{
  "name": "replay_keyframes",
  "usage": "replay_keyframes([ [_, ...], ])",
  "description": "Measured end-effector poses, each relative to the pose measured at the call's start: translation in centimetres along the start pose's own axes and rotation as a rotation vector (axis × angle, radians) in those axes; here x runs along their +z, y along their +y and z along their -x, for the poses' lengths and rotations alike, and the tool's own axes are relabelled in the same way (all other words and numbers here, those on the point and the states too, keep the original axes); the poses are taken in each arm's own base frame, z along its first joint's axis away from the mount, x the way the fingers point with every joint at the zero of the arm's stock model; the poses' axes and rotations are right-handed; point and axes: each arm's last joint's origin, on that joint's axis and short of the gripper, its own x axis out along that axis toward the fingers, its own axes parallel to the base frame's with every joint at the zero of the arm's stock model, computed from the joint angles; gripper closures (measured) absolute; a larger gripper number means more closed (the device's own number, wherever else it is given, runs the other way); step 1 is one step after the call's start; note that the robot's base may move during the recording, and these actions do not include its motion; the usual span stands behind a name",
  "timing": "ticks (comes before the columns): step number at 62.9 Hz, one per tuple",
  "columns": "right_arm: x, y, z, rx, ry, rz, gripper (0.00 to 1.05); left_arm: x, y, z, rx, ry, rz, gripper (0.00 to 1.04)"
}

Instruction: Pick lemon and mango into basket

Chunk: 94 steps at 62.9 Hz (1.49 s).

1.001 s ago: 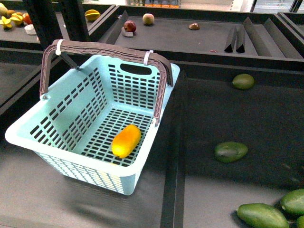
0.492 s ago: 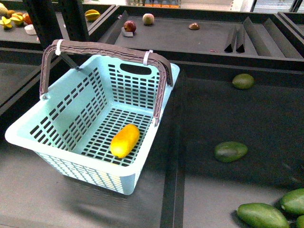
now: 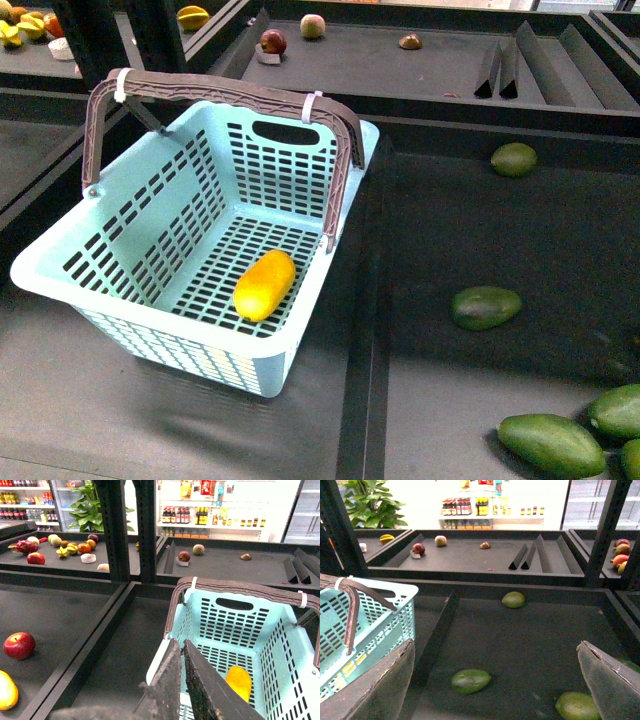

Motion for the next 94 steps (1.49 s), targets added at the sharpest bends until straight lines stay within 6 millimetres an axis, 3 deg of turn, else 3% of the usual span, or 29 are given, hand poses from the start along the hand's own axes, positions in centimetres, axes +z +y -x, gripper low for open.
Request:
replay_keyframes([
  [40,0.0,0.0,0.0,0.0,0.0,0.0,0.09,-0.3,0.0,2.4,0.0,0.007,0.0,1.01],
  [74,0.0,0.0,0.0,0.0,0.0,0.0,0.09,-0.3,0.0,2.4,0.0,0.005,0.0,1.01],
  [94,0.0,0.0,0.0,0.0,0.0,0.0,0.09,-0.3,0.0,2.4,0.0,0.005,0.0,0.36],
])
